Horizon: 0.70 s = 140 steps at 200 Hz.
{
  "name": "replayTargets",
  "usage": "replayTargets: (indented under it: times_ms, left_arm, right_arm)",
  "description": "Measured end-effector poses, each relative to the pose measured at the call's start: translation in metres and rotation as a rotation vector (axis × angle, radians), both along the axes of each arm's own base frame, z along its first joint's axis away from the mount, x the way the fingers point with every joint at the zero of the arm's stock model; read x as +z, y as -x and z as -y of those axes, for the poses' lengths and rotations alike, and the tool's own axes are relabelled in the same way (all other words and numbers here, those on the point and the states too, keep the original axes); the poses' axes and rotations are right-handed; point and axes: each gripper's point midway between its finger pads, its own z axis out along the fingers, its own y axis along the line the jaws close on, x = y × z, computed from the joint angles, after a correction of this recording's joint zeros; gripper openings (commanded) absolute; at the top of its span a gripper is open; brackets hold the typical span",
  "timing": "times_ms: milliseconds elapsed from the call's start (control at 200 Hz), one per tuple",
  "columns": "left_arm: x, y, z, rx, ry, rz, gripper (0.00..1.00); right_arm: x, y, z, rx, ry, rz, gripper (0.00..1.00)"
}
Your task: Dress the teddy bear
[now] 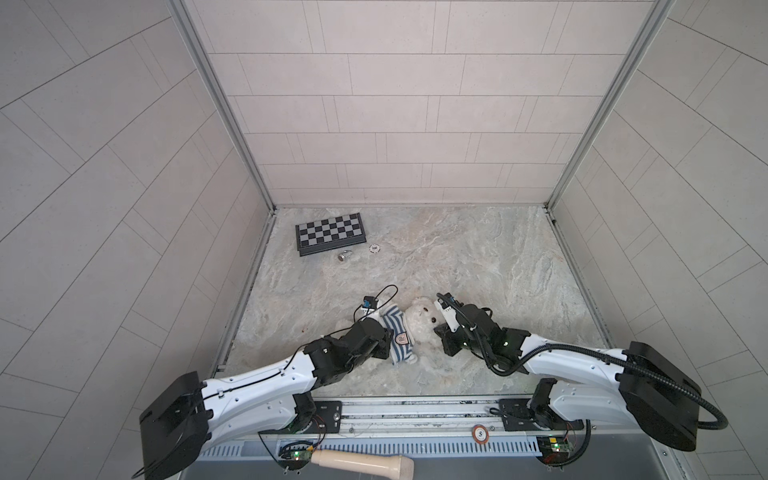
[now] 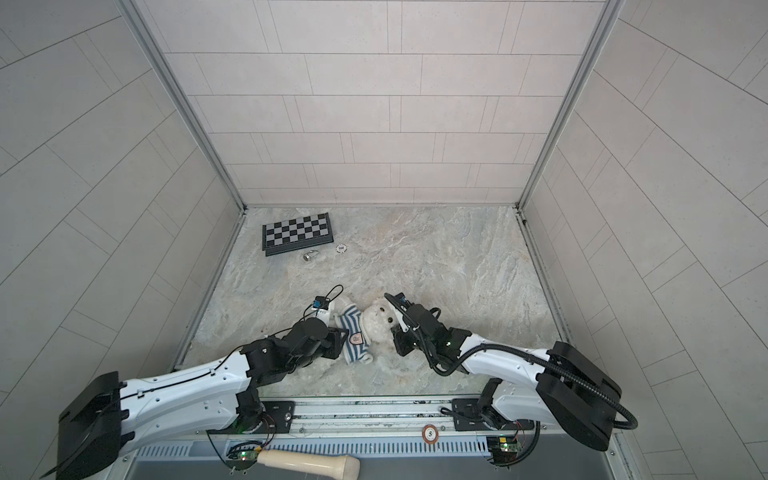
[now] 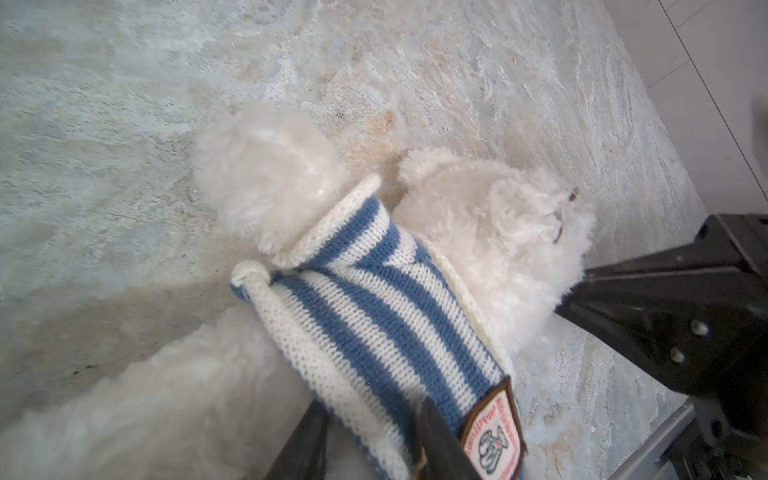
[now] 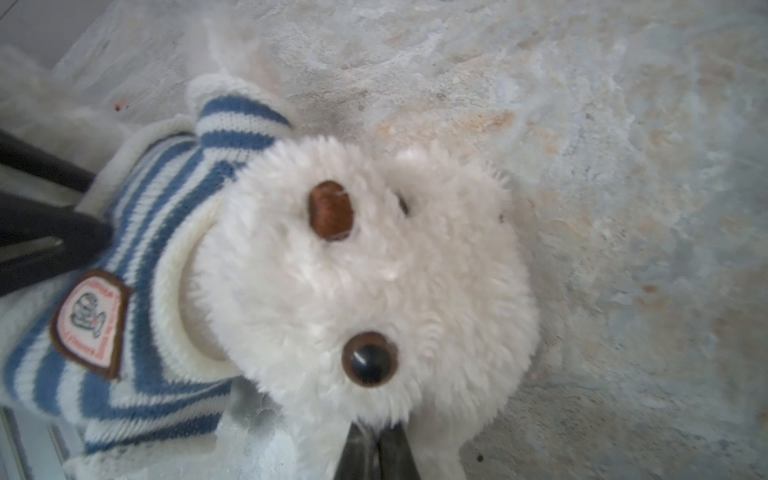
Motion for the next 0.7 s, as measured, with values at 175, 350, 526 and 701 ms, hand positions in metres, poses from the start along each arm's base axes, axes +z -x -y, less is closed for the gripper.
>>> replayTargets:
  times_ms: [175,350,526,701]
  left_arm:
    - [0.000,-0.008,-0.005,-0.017,-0.016,0.027,0.36]
    - [0.003,-0.009,0.003,-0.060,0.001,0.041,0.39]
    - [0.006,-0.006,0.009,-0.086,0.034,0.039,0.39]
    - [0.008,-0.006,0.010,-0.091,0.045,0.042,0.39]
  right_arm:
    - [0.012,0.019,-0.007,0.042,-0.039,0.013,0.00]
    - [0.019,0.024,-0.003,0.036,-0.063,0.037,0.04]
    - [0.016,0.022,0.001,0.014,-0.047,0.046,0.34]
    - [0.008,0.023,0.006,0.011,-0.033,0.047,0.63]
